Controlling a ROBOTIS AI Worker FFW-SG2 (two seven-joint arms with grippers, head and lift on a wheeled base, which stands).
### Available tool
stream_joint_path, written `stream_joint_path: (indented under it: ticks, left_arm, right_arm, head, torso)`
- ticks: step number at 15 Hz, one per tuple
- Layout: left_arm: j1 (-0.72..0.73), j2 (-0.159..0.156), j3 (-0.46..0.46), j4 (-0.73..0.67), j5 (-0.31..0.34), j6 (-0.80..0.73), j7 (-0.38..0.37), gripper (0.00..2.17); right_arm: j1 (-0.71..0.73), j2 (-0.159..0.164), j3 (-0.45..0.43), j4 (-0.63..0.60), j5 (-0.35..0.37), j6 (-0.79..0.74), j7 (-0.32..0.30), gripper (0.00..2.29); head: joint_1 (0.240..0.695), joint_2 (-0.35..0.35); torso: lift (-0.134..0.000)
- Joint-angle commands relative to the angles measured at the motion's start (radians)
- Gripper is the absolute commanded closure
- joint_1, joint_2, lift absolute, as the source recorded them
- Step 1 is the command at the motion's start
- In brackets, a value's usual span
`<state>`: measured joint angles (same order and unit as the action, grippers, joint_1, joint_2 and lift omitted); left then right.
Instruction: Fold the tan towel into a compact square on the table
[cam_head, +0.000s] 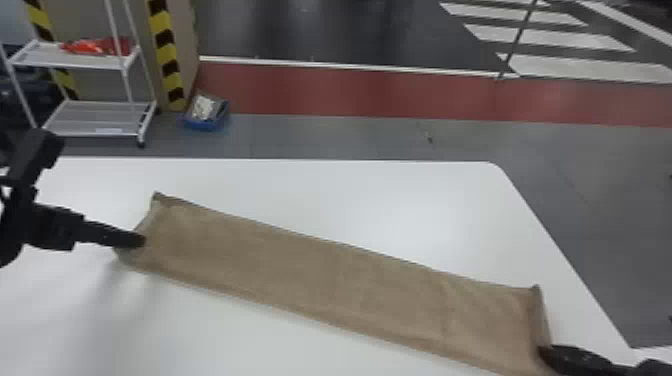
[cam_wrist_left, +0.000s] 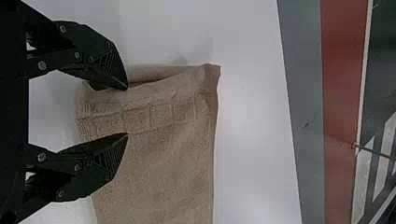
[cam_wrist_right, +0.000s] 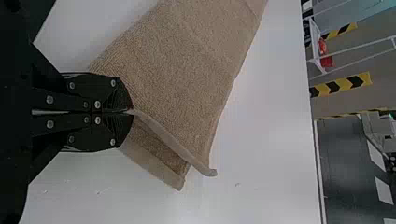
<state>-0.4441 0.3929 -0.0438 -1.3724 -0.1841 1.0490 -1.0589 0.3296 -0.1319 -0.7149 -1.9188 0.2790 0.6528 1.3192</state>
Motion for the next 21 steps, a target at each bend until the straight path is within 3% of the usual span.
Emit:
stream_joint_path:
  ticks: [1, 3, 5, 6, 10, 12, 21]
  left_arm:
    - [-0.001, -0.002, -0.005, 0.0, -0.003, 0.003, -0.003, 0.64]
    - [-0.001, -0.002, -0.004, -0.002, -0.003, 0.003, -0.003, 0.74]
    - [-0.007, 0.0, -0.004, 0.0, -0.005, 0.0, 0.004, 1.24]
    - [-0.008, 0.001, -0.007, 0.0, -0.011, -0.004, 0.008, 1.34]
    - [-0.008, 0.009, -0.007, 0.001, -0.018, -0.016, 0.016, 1.36]
    - [-0.01, 0.015, -0.011, 0.003, -0.034, -0.019, 0.028, 1.7]
    - [-0.012, 0.03, -0.019, 0.018, -0.037, -0.046, 0.034, 1.7]
  right_arm:
    - [-0.001, 0.0, 0.0, 0.001, 0.0, 0.0, 0.0, 1.18]
    - [-0.001, 0.0, 0.0, 0.003, 0.002, -0.006, 0.0, 1.18]
    - [-0.003, 0.0, -0.002, 0.003, 0.002, -0.006, 0.0, 1.18]
    - [-0.003, -0.002, -0.005, 0.004, 0.002, -0.006, 0.0, 1.18]
    - [0.017, -0.005, -0.026, 0.0, -0.014, -0.006, 0.003, 1.18]
    - [0.046, 0.002, -0.04, -0.017, -0.038, -0.018, 0.003, 1.18]
    - [0.137, 0.034, -0.109, -0.049, -0.123, -0.227, 0.002, 1.18]
  head:
    - [0.695, -0.158]
    - [0.695, -0.162]
    - [0.695, -0.163]
    - [0.695, -0.162]
    - [0.695, -0.158]
    - [0.695, -0.159]
    - [0.695, -0.155]
  torso:
    - [-0.125]
    - [-0.125]
    - [-0.125]
    - [-0.125]
    - [-0.125]
    - [-0.125]
    - [-0.125]
